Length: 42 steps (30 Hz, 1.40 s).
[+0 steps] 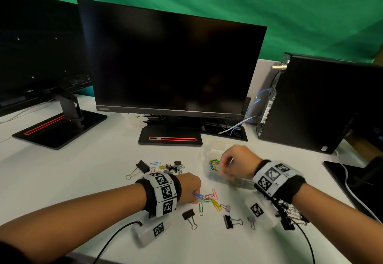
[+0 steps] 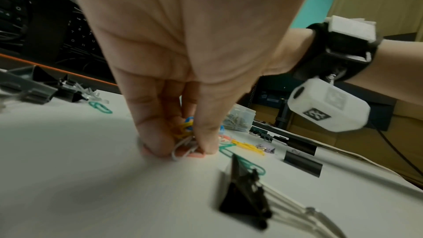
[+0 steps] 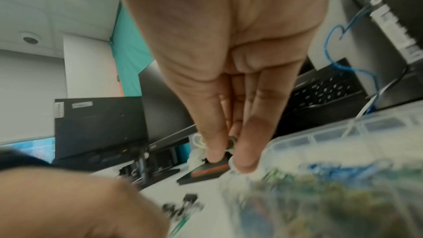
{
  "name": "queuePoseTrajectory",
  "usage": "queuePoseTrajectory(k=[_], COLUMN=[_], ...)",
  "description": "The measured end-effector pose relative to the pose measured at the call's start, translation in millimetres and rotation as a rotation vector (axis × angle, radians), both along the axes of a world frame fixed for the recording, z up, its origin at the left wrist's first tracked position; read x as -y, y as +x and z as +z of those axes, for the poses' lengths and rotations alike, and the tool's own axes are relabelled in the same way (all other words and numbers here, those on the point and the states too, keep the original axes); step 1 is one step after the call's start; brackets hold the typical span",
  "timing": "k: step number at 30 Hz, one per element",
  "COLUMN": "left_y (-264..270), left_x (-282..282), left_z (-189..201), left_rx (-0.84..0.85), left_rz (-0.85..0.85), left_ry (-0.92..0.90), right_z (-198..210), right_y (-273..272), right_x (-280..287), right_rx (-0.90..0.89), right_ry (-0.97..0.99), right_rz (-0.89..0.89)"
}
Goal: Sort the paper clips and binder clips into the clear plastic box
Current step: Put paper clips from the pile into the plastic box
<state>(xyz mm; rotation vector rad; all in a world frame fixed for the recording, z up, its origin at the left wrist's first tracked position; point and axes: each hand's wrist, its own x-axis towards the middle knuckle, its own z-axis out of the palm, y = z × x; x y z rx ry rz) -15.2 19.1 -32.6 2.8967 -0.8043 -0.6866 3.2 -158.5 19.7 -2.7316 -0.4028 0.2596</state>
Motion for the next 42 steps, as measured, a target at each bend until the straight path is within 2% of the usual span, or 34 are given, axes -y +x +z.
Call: queuePoseTrajectory(k=[4, 9, 15, 19, 22, 27, 32, 34, 37, 42], left_y=[-3, -5, -4, 0, 11, 30, 50, 55, 62, 75], left_x=[2, 1, -1, -3, -7, -5, 8, 18, 34, 52], left_z=[-1, 0, -1, -1, 6, 22, 34, 37, 40, 30], left_rx=[0.013, 0.021, 0.007, 0.045, 0.05, 0.056, 0.086, 0.102, 0.116, 0.078], left_rz=[0.002, -0.009, 0.019, 0.008, 0.012, 0.084, 0.142, 0.157, 0.164, 0.203], left_ry=[0.012, -0.014, -0.135, -0.168, -0.223, -0.423, -0.601, -0.649, -0.676, -0.614], right_z=[15, 10, 1, 3, -3, -15, -25, -28, -32, -39], right_y=[20, 29, 24, 4, -13, -24, -28, -28, -30, -37], right_x=[23, 35, 34, 20, 5, -3, -8, -11, -10, -6], right_rx=[0.065, 0.024, 0.02, 0.086, 0.075, 0.111, -0.102, -0.135, -0.094, -0.055], right_ry=[0.022, -0.097, -0.231, -0.176, -0.213, -0.205, -0.313, -0.337, -0.309, -0.219], right_rz=[-0.112, -0.183, -0.082, 0.048, 0.176, 0.226, 0.307, 0.343, 0.396, 0.429])
